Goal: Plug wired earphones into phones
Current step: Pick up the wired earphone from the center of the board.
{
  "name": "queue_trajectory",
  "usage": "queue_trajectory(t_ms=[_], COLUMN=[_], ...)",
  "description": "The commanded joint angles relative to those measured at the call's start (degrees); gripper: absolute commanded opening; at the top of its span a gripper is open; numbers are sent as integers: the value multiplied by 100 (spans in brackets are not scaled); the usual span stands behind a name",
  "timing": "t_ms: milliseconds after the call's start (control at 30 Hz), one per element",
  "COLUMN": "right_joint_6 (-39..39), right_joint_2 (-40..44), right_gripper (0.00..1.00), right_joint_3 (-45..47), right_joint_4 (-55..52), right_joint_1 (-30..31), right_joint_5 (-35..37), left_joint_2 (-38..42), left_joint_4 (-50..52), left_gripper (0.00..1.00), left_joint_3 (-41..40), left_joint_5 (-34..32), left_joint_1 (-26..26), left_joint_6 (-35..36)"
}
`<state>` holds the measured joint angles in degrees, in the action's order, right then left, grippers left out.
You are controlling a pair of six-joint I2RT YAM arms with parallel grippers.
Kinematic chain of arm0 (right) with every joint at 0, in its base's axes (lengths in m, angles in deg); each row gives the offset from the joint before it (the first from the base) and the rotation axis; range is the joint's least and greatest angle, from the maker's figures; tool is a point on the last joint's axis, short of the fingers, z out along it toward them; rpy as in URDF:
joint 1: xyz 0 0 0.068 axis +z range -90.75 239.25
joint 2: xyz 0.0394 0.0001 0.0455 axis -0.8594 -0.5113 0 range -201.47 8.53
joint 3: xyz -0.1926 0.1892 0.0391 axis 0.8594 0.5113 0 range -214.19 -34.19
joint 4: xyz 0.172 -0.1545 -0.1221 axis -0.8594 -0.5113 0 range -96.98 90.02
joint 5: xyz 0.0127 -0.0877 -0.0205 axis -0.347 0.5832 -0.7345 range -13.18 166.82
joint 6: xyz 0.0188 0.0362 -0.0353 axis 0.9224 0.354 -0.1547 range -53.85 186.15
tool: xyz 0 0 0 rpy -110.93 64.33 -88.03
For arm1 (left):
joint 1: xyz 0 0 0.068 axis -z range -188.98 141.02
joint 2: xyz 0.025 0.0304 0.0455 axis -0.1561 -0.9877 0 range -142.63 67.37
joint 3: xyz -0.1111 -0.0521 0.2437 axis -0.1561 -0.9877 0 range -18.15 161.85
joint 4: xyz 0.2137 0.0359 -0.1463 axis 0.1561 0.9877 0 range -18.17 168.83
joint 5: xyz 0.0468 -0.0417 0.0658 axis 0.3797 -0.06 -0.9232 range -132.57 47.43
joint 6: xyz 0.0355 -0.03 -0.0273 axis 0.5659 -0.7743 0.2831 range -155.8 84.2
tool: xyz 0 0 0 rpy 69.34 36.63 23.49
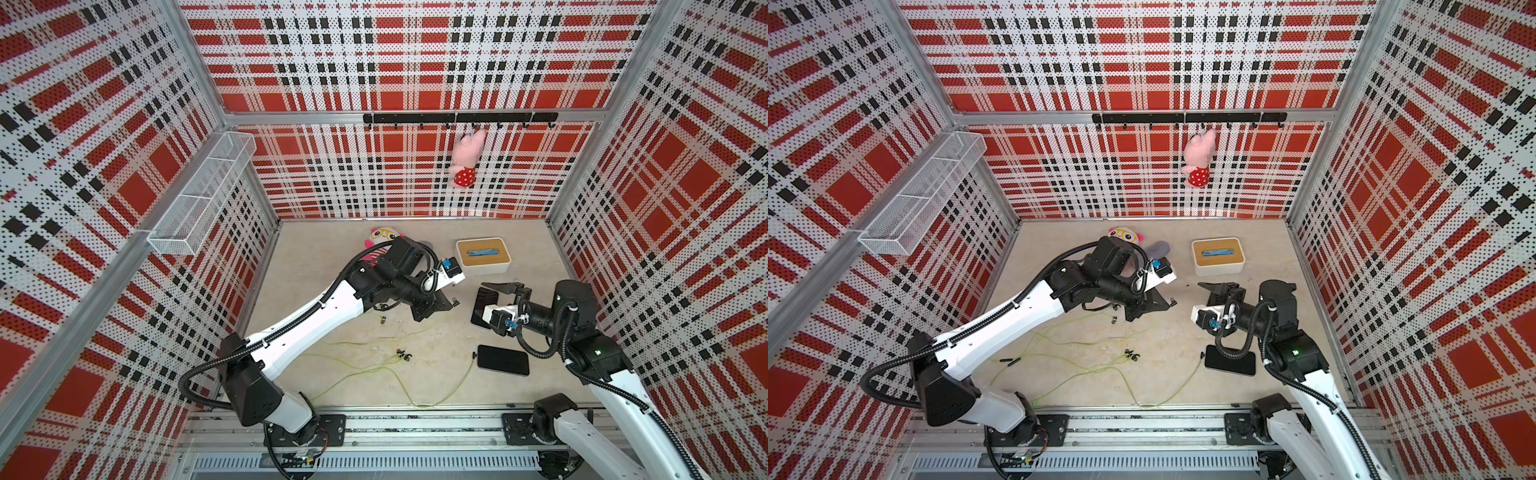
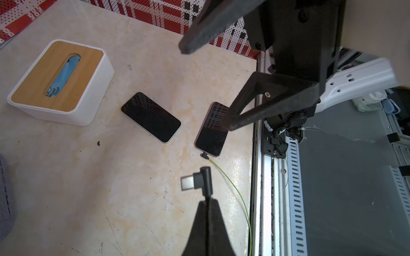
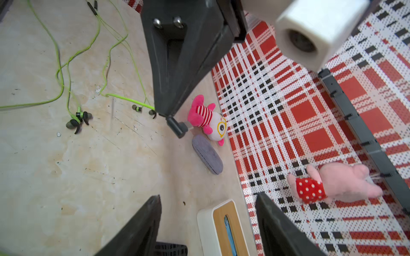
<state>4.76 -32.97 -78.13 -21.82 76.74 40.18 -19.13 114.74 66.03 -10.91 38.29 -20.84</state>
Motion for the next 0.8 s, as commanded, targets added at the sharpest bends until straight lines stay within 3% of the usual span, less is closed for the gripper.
queue_trajectory(t_ms=[0,767], right_joint_6=[-500,-760], right_joint_2=[-166,-1032], right_gripper=[70,55], right_joint_3=[-189,-509], right_joint_4=[200,473], right_joint_1=[155,937], right_joint_5=[-284,-345], left_joint_2=[150,263], left_joint_4=[-57,-172], left_gripper=[0,0], left_joint_3=[-118,-222], left_joint_5=[286,554], left_joint_1=[-51,-51], left_joint_6=[-81,-289])
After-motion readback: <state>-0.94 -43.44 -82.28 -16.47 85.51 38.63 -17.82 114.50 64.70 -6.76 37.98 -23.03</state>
